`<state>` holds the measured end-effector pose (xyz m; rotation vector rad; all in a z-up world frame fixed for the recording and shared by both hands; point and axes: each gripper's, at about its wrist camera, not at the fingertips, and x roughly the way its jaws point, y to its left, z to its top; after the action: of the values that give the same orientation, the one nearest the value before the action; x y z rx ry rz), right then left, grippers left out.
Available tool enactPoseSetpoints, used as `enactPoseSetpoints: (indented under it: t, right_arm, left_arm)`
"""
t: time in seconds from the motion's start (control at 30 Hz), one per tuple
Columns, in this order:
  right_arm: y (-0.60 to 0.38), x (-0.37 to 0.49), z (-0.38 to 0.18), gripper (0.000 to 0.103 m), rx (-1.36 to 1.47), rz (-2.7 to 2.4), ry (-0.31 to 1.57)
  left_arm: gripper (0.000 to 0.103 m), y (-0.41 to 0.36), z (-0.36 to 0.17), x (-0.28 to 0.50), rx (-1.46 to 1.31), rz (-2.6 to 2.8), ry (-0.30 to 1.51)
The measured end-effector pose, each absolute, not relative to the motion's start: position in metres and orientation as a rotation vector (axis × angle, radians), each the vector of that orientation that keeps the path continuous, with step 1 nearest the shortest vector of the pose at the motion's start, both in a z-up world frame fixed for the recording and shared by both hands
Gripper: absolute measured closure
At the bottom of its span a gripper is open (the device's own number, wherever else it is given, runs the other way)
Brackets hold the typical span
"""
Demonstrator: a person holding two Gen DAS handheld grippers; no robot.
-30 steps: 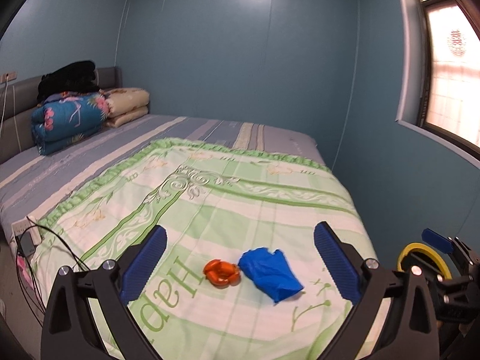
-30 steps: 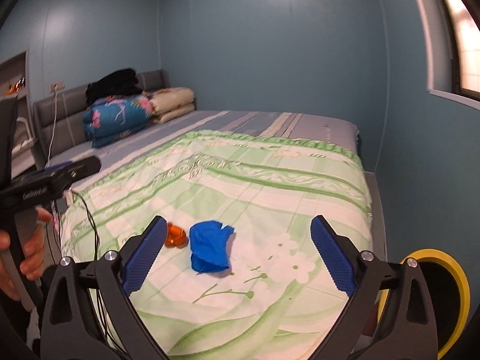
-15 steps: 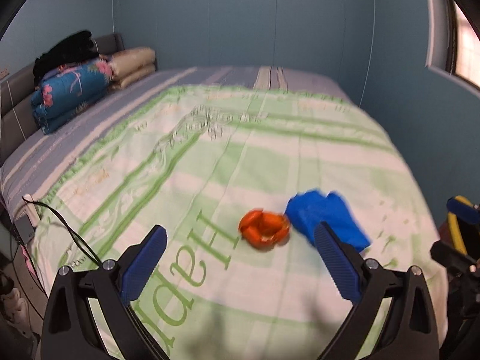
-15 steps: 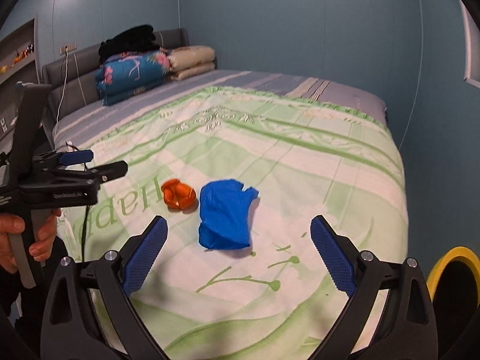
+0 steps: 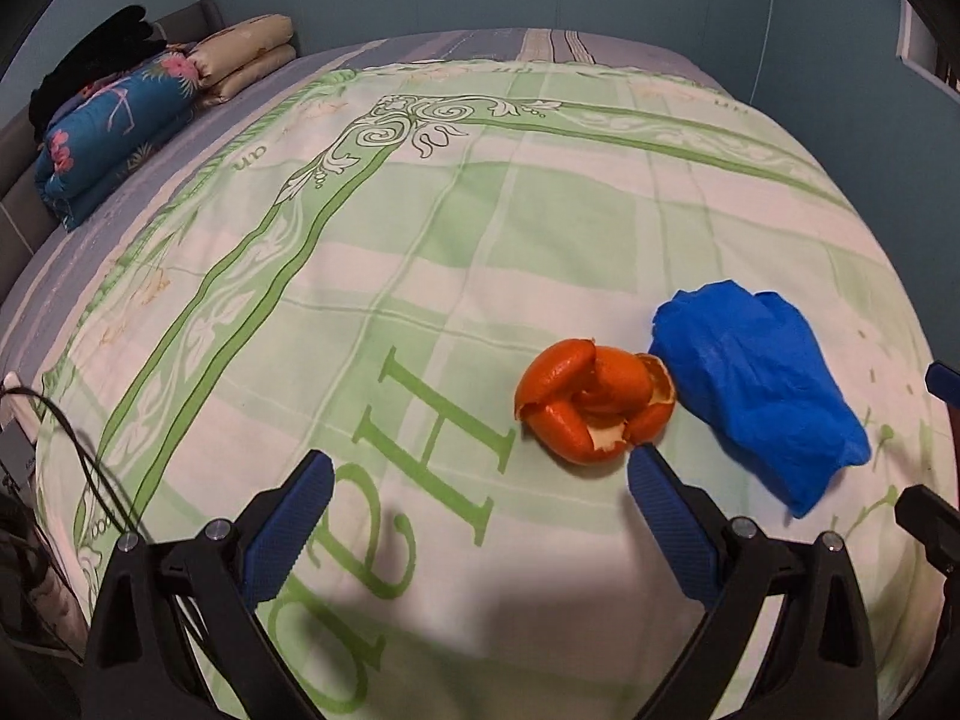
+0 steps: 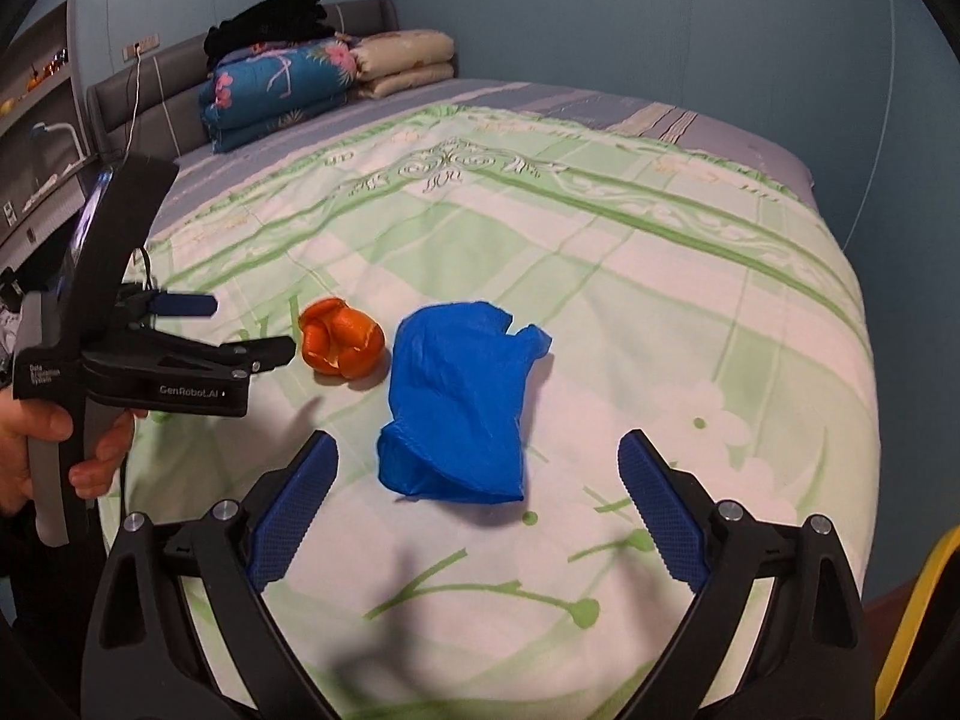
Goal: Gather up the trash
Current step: 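Grasp the orange peel with the left tool while the right tool grasps the blue bag, then carry the orange peel and blue bag over the bin with both tools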
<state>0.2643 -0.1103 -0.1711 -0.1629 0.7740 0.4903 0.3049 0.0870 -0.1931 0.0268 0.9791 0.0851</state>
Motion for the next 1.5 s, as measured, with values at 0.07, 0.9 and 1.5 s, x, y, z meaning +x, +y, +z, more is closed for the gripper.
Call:
enactPoseSetpoints:
  t: [0.07, 0.9, 1.5]
  right_arm:
    - [-0.108, 0.271, -0.176, 0.017, -0.177, 0.493, 0.788]
    - [-0.059, 0.338, -0.221, 0.049, -0.272, 0.553, 0.924]
    - [-0.094, 0.349, -0.182, 0.096, -0.123, 0.522, 0.9]
  left_arm:
    - [0.008, 0.084, -0.198, 0.312, 0.056, 0.095, 0.99]
    - [0.027, 0.107, -0.22, 0.409, -0.057, 0.123, 1.073]
    - [0.095, 0.1, -0.191, 0.406, -0.102, 0.069, 1.018]
